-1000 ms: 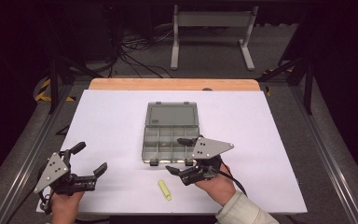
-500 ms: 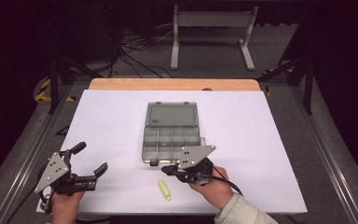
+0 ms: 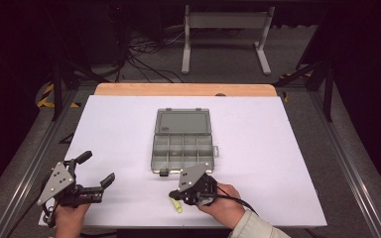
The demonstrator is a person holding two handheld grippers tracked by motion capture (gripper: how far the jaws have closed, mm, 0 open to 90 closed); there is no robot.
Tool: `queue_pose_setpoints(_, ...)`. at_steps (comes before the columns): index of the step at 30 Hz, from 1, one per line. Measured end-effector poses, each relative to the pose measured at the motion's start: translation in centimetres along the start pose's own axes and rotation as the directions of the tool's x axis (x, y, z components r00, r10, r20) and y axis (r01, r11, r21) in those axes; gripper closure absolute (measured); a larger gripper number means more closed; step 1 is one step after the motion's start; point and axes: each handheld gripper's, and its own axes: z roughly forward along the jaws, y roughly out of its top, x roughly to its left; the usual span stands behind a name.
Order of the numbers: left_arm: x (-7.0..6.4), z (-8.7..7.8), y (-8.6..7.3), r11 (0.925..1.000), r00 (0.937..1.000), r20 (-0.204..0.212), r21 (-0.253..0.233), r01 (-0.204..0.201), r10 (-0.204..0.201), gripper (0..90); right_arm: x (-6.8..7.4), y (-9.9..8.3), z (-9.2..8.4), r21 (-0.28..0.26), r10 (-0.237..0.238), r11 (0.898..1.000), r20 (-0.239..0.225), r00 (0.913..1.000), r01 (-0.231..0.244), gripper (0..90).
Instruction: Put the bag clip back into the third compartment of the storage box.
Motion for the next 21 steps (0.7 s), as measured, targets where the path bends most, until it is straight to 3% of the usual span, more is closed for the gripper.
queue_pose_setpoints(3,0.0,0.0,0.0,1.0,1.0,0.0,0.001,-0.001,0.001,2.2,0.3,-0.2,0.9,0.044,0.003,0.999,-0.024,0.9997,-0.002,90.0)
queue_pose_setpoints(12,0.0,0.1,0.0,1.0,1.0,0.003,0.002,0.0,0.0,2.3,0.8,-0.8,2.5,0.107,0.002,0.994,-0.068,0.9977,0.005,90.0)
queue_pose_setpoints(21,0.0,0.1,0.0,1.0,1.0,0.006,0.008,0.002,-0.002,2.5,1.3,-1.4,4.1,0.185,-0.001,0.983,-0.103,0.9947,0.02,90.0)
